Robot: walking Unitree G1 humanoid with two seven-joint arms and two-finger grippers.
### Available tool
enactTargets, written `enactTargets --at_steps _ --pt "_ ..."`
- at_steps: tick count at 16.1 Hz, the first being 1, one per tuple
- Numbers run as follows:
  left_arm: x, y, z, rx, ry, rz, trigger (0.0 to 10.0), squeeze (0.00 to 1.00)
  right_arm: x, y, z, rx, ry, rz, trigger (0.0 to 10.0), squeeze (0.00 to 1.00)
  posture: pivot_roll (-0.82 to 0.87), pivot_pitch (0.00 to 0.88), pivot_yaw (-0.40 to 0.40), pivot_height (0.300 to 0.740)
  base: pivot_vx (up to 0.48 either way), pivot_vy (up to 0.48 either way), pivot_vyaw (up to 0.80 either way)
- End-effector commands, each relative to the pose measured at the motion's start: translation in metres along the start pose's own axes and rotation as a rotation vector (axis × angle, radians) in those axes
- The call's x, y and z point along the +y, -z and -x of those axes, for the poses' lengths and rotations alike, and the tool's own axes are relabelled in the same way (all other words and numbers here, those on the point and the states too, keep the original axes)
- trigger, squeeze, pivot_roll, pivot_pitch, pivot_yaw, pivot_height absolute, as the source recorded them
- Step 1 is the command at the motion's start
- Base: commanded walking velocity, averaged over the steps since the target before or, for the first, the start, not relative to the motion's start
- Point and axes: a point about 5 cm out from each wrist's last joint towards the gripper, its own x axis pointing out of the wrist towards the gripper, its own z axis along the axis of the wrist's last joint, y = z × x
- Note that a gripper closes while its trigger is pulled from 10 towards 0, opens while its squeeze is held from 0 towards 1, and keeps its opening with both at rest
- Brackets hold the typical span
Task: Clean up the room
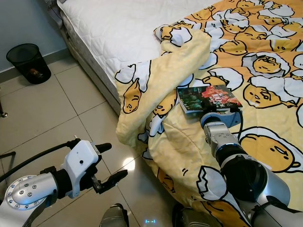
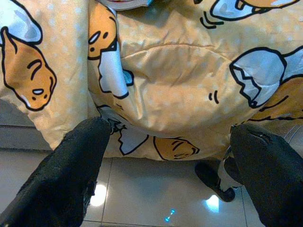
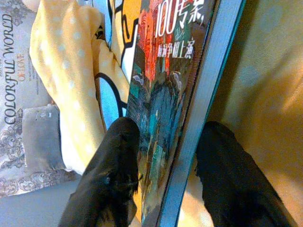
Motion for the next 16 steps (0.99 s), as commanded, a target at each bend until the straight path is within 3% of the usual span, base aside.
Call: enactTargets --at_steps 1,9,14,16 --pt "-0.001 -0.002 0.002 0.006 0.000 -0.010 10.0 0.00 0.006 0.004 -0.001 0.017 -0.014 0.010 0.0 0.00 0.22 0.233 0.009 0.740 0.000 0.000 0.00" --pt "-0.001 0.001 0.000 0.011 0.002 -0.016 10.0 0.00 0.000 0.003 0.000 0.015 -0.003 0.019 0.0 0.00 0.22 0.191 0.003 0.740 0.000 0.000 0.00" --pt "0.006 0.003 -0.017 -0.027 -0.009 -0.029 10.0 0.00 -0.001 -0.001 0.000 0.008 -0.033 0.032 0.0 0.00 0.17 0.069 -0.006 0.740 0.000 0.000 0.00" --pt "0.012 0.005 -0.024 -0.067 -0.074 -0.004 10.0 0.00 0.002 -0.013 0.001 -0.019 -0.100 0.131 0.0 0.00 0.13 0.000 -0.009 0.740 0.000 0.000 0.00"
